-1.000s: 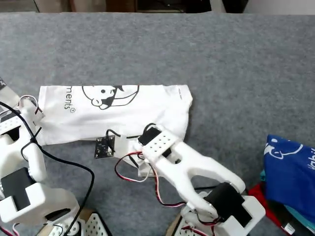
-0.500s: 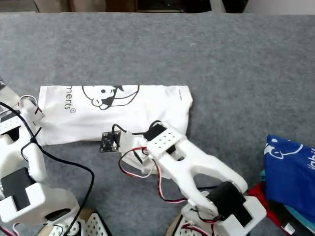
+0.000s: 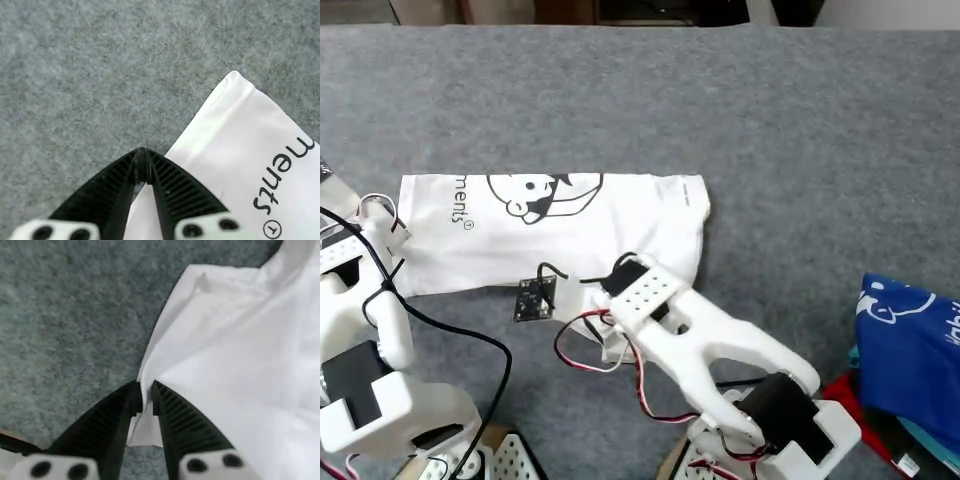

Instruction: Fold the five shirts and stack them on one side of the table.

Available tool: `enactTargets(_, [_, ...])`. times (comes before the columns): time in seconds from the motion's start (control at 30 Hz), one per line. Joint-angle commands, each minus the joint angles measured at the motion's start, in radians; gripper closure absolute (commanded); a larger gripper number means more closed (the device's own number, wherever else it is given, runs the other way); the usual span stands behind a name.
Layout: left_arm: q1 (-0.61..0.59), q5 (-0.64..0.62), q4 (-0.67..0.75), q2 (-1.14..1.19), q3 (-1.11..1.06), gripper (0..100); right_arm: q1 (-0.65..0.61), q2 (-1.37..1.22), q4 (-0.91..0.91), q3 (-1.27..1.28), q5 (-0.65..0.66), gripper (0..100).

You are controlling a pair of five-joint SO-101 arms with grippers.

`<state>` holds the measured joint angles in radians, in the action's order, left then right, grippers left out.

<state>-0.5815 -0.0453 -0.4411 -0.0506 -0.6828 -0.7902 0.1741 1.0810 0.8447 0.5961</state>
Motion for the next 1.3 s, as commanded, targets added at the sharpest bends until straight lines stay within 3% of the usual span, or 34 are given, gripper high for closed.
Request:
enactTargets(0.0, [-0.003,-0.003,-0.002,-0.002,0.048,98,-0.013,0.041,0.012,-0.024,-0.009,78.8])
enactTargets(0.17, [-0.003,-0.003,-0.002,-0.002,0.048,98,-0.013,0.041,0.014,-0.024,-0.020,67.7])
enactTargets(0.33, [-0.002,-0.003,-0.002,-0.002,0.048,98,-0.035,0.039,0.012,-0.024,-0.032,67.7])
enactTargets(0.53, [0.000,0.035,-0.002,-0.002,0.046,98,-0.148,0.021,-0.038,0.005,-0.124,67.7])
enactTargets(0.67, [0.000,0.038,-0.002,-0.002,0.046,98,-0.122,-0.053,-0.092,0.018,-0.143,67.7])
enactTargets(1.0, [0.000,0.040,-0.002,-0.002,0.046,98,-0.048,-0.211,-0.008,-0.122,-0.164,67.9])
enactTargets(1.27, [0.000,0.043,-0.002,-0.002,0.046,98,-0.044,-0.220,-0.008,-0.122,-0.164,88.4])
